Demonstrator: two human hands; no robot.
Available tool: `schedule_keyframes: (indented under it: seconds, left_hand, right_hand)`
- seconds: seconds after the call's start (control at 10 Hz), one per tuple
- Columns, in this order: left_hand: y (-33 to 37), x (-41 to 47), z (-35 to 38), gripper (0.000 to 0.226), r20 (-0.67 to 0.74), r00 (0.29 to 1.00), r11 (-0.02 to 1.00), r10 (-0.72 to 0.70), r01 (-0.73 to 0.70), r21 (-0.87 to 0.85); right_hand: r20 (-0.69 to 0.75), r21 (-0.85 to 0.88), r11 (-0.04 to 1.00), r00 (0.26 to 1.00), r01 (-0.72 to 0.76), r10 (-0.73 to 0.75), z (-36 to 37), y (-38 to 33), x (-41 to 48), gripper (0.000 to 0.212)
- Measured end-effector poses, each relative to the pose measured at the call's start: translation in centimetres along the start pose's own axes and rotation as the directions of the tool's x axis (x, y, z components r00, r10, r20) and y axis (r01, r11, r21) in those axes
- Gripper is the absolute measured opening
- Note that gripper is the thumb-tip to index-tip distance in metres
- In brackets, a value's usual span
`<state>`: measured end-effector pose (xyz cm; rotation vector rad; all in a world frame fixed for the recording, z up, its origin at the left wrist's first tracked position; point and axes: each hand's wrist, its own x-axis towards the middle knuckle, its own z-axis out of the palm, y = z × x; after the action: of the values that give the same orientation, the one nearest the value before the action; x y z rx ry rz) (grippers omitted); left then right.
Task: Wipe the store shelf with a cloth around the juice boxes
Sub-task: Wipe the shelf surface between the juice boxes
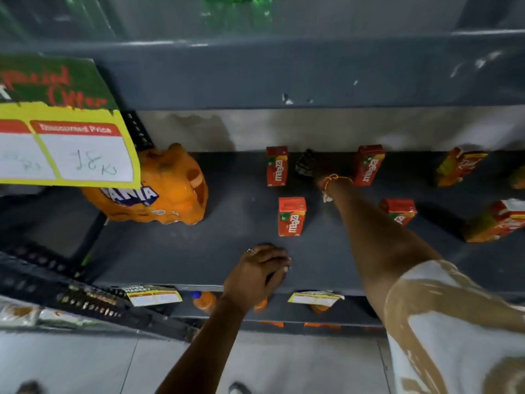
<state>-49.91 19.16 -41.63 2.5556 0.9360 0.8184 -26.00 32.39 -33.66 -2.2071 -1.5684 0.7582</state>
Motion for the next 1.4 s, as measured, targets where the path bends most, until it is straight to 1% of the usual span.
schedule_keyframes:
  seconds: [0.1, 0.2, 0.3, 0.4, 0.5, 0.6, 0.7, 0.8, 0.9, 1.0, 1.1, 1.2, 1.4]
  left_hand:
    - [0.1, -0.1, -0.3, 0.018, 0.011, 1.0, 1.0, -0.01, 0.01, 0.004]
    - [0.4, -0.4, -0.6, 0.019, 0.032, 0.999, 1.0, -0.025, 0.024, 0.02]
    - [0.7, -0.3, -0.8, 0.019, 0.032, 0.999, 0.999, -0.02, 0.018, 0.04]
    - [1.0, -0.3, -0.9, 0.027, 0.037, 0.998, 0.998, -0.047, 0.046, 0.034]
    - [1.4, -0.4, -1.0, 0.031, 0.055, 0.994, 0.995, -0.09, 0.088, 0.039]
    - [2.0, -0.5, -1.0, 0.036, 0.066, 0.99, 0.99, -0.129, 0.125, 0.059]
    - [2.9, -0.9, -0.8, 0.039, 0.043, 0.985, 0.985, -0.166, 0.164, 0.048]
    - [3.6, -1.1, -0.5, 0.024, 0.006, 0.979, 0.978, -0.205, 0.205, 0.047]
    - [4.0, -1.3, -0.1, 0.021, -0.01, 0.971, 0.97, -0.24, 0.241, 0.029]
    - [4.2, -1.3, -0.2, 0.024, 0.024, 0.963, 0.964, -0.267, 0.267, 0.003]
    - [4.2, -1.1, -0.3, 0.025, 0.031, 0.961, 0.961, -0.275, 0.276, -0.006]
    - [4.3, -1.1, -0.3, 0.025, 0.028, 0.96, 0.96, -0.279, 0.279, 0.0]
    - [4.3, -1.0, -0.5, 0.024, -0.002, 0.968, 0.968, -0.251, 0.251, 0.029]
  right_hand:
    - [0.065, -0.318, 0.921, 0.974, 0.224, -0.215, 0.5, 1.2, 0.0, 0.063]
    - [0.03, -0.258, 0.942, 0.976, 0.215, -0.215, 1.6, 1.7, -2.4, 0.056]
    - [-0.078, -0.177, 0.951, 0.96, 0.253, -0.269, 3.5, 2.4, -5.6, 0.06]
    - [-0.11, -0.182, 0.935, 0.938, 0.305, -0.328, 4.2, 3.3, -8.5, 0.063]
    - [-0.123, -0.302, 0.912, 0.937, 0.277, -0.326, 5.2, 4.3, -11.8, 0.061]
    - [-0.067, -0.266, 0.932, 0.96, 0.246, -0.273, 5.4, 5.6, -14.9, 0.064]
    - [-0.075, -0.191, 0.954, 0.966, 0.231, -0.249, 5.0, 7.5, -17.7, 0.066]
    - [-0.127, -0.168, 0.959, 0.96, 0.226, -0.249, 4.4, 9.5, -20.5, 0.064]
    - [-0.15, -0.175, 0.959, 0.956, 0.225, -0.252, 4.2, 11.0, -23.1, 0.063]
    - [-0.123, -0.05, 0.984, 0.977, 0.168, -0.173, 3.0, 12.2, -24.7, 0.053]
    - [-0.169, 0.011, 0.998, 0.984, 0.064, -0.061, 0.7, 12.8, -23.4, 0.046]
    - [-0.123, -0.015, 0.999, 0.991, 0.052, -0.053, -0.9, 12.9, -21.1, 0.053]
    - [-0.053, -0.109, 0.987, 0.991, 0.118, -0.125, -1.2, 13.5, -19.2, 0.051]
